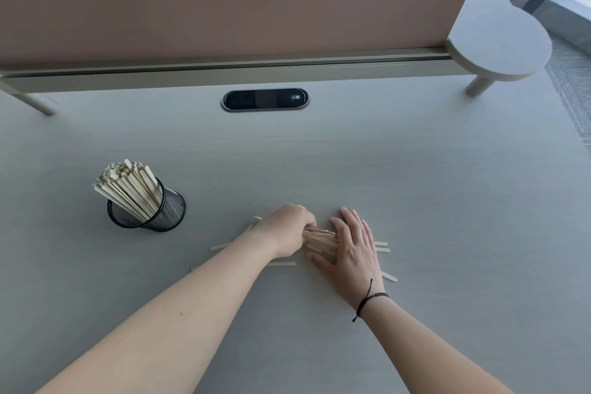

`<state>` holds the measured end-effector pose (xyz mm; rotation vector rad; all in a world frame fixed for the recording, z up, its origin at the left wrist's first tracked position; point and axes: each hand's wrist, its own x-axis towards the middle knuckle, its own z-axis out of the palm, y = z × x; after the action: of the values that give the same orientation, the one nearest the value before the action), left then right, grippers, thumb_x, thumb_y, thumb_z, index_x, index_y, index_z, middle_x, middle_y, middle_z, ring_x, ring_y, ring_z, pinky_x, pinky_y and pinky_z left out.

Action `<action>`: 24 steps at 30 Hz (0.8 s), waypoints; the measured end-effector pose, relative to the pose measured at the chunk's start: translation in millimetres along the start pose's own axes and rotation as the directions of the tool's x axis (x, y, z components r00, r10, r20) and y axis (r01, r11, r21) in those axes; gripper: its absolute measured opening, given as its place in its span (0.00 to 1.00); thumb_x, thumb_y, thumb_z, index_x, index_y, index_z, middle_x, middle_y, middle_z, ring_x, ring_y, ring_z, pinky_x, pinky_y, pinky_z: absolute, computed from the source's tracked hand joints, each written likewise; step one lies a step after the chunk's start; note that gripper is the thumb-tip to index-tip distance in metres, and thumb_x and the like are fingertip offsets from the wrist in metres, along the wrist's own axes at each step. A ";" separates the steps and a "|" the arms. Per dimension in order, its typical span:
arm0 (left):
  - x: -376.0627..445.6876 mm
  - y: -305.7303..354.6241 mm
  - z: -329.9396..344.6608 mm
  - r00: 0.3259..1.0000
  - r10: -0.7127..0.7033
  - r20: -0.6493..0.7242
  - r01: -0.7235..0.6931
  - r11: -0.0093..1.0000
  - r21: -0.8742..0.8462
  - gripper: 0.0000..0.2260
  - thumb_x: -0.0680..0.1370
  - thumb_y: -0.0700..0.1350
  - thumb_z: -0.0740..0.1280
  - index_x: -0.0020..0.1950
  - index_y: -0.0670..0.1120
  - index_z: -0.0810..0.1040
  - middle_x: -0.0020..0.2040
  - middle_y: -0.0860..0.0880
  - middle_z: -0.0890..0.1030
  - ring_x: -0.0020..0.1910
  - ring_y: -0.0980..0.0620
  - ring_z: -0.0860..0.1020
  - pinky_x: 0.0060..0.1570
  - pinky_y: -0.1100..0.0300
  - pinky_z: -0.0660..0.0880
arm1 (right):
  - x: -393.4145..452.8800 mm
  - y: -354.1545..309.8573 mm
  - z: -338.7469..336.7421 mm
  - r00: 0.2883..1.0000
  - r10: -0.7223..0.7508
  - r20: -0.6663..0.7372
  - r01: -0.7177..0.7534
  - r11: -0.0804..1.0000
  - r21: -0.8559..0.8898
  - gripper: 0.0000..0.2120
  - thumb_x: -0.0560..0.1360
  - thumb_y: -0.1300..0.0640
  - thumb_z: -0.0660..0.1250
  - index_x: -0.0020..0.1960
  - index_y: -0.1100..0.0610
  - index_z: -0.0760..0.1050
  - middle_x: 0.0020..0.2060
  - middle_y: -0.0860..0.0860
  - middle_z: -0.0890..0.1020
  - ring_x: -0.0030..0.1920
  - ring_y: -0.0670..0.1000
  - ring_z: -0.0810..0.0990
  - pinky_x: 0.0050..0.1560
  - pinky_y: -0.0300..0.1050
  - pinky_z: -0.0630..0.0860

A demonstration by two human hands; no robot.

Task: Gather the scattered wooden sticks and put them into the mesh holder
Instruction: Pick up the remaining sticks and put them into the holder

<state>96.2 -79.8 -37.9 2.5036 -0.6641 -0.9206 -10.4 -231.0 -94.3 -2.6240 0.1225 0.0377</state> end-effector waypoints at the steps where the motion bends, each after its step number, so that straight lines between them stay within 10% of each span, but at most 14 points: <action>1: 0.3 0.8 -1.5 1.000 -0.002 0.003 0.002 1.000 0.004 0.10 0.75 0.36 0.67 0.52 0.47 0.82 0.49 0.49 0.77 0.50 0.47 0.76 0.42 0.61 0.65 | 0.1 -0.1 -0.2 1.000 -0.002 0.001 0.002 1.000 -0.001 0.35 0.71 0.33 0.65 0.68 0.56 0.67 0.74 0.54 0.65 0.77 0.54 0.57 0.77 0.52 0.53; 13: -18.2 -5.5 -1.6 0.979 0.014 -0.202 0.028 0.978 0.208 0.13 0.76 0.31 0.53 0.56 0.41 0.71 0.52 0.42 0.75 0.46 0.38 0.76 0.43 0.51 0.68 | 0.4 -4.1 -4.7 0.996 0.086 0.012 -0.087 0.989 0.121 0.49 0.69 0.34 0.70 0.79 0.56 0.51 0.76 0.50 0.62 0.78 0.48 0.52 0.78 0.45 0.47; 19: -38.9 -13.7 -14.8 0.838 -0.227 -0.497 0.064 0.944 -0.323 0.06 0.83 0.46 0.58 0.50 0.44 0.67 0.42 0.43 0.77 0.39 0.41 0.75 0.35 0.54 0.63 | 1.4 0.0 -5.6 0.998 -0.030 0.058 0.025 0.996 0.083 0.29 0.73 0.42 0.71 0.71 0.50 0.71 0.73 0.55 0.64 0.75 0.58 0.57 0.75 0.55 0.59; 24: -62.3 -23.9 -27.6 0.691 -0.582 -0.428 0.067 0.641 -0.765 0.22 0.80 0.56 0.64 0.31 0.48 0.61 0.23 0.55 0.64 0.22 0.54 0.63 0.25 0.60 0.62 | 12.8 -8.3 -7.5 0.996 -0.082 0.028 0.079 0.993 0.084 0.14 0.71 0.51 0.75 0.56 0.53 0.81 0.55 0.51 0.76 0.57 0.56 0.73 0.59 0.49 0.71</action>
<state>80.1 -20.7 0.3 2.0013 0.3949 -0.2332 3.2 -228.5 -84.2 -2.5421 0.0073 0.0452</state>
